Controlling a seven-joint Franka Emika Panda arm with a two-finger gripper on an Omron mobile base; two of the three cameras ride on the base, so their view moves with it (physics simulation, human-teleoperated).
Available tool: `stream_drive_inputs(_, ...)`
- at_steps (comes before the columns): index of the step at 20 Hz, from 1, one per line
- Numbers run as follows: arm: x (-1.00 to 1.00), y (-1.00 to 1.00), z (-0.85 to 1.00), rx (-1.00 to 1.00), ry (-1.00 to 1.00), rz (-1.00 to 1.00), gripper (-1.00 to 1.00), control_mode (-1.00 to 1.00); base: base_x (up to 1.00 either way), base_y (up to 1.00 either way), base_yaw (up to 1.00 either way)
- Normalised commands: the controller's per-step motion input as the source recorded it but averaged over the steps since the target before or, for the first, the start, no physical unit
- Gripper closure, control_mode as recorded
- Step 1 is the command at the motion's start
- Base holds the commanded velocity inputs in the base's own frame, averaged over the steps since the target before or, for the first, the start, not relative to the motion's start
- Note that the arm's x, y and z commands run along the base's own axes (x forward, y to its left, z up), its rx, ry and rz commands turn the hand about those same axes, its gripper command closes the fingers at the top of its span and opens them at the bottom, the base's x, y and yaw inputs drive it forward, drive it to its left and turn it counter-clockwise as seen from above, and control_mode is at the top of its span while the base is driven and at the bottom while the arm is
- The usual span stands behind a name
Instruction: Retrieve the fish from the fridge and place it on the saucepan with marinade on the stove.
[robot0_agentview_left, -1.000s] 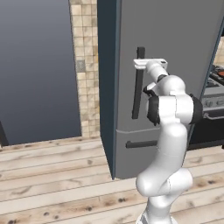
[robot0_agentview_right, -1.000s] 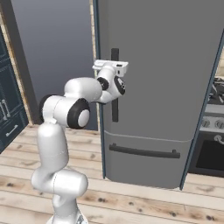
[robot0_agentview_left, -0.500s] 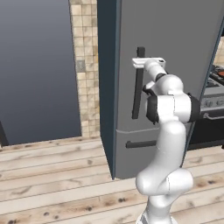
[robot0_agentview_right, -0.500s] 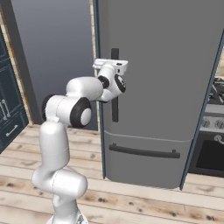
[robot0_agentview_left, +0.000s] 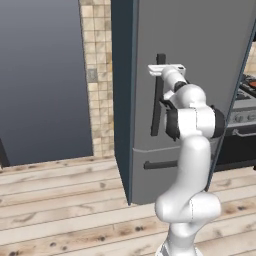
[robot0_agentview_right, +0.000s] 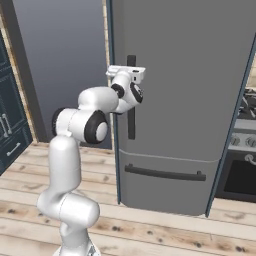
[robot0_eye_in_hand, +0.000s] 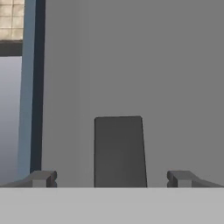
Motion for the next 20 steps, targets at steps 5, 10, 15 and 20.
stream_drive_inputs(5, 0.27, 0.0, -0.01, 0.0, 0.0, 0.0, -1.0, -1.0, 0.0, 0.0, 0.0)
stream_drive_inputs(10, 0.26, 0.0, 0.0, 0.0, 0.0, 0.0, -1.0, -1.0, 0.0, 0.0, 0.0)
stream_drive_inputs(15, 0.26, 0.0, 0.0, 0.0, 0.0, 0.0, -1.0, -1.0, 0.0, 0.0, 0.0)
stream_drive_inputs(20, 0.26, 0.0, 0.0, 0.0, 0.0, 0.0, -1.0, -1.0, 0.0, 0.0, 0.0)
